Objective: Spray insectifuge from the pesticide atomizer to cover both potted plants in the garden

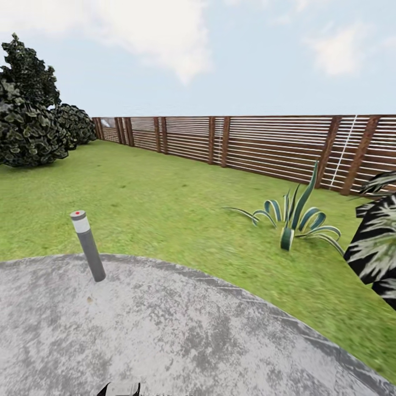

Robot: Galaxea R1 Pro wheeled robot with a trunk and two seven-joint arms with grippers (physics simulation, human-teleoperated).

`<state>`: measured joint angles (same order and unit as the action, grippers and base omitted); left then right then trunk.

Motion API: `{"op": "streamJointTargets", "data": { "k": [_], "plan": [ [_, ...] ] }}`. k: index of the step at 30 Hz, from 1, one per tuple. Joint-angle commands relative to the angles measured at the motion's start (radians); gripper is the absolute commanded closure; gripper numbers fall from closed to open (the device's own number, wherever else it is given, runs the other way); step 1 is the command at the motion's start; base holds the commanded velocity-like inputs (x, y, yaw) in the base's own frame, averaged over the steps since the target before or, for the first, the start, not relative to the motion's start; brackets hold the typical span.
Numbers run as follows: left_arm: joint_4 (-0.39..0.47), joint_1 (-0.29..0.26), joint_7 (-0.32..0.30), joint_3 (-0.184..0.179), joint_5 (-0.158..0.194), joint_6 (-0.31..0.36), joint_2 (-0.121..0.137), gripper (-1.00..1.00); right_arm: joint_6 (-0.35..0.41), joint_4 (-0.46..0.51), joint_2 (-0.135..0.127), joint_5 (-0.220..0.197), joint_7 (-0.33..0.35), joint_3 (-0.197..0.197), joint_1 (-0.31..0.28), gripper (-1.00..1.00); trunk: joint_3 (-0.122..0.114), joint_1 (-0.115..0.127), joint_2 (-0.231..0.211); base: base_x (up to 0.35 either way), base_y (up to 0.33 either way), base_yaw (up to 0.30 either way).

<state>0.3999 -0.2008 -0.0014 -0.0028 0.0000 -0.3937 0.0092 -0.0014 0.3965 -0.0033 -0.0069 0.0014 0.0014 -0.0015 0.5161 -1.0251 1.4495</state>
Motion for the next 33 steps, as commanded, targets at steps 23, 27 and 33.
{"op": "streamJointTargets", "data": {
  "k": [23,27,33],
  "plan": [
    [-0.001,-0.001,0.000,0.000,0.000,-0.004,0.000,-1.00,0.000,0.001,0.000,-0.001,0.000,0.000,0.000,-1.00,0.063,-0.054,0.099,0.000,0.000,0.259],
    [-0.001,-0.001,0.000,0.000,0.000,-0.004,0.000,-1.00,0.000,0.001,0.000,-0.001,0.000,0.000,0.000,-1.00,0.079,-0.069,0.127,0.000,0.000,0.259],
    [-0.001,0.000,0.000,0.000,0.000,-0.004,0.000,-1.00,0.000,0.000,0.000,-0.001,0.000,0.000,0.000,-1.00,0.102,-0.092,0.169,0.000,0.000,0.259]
  ]
}}
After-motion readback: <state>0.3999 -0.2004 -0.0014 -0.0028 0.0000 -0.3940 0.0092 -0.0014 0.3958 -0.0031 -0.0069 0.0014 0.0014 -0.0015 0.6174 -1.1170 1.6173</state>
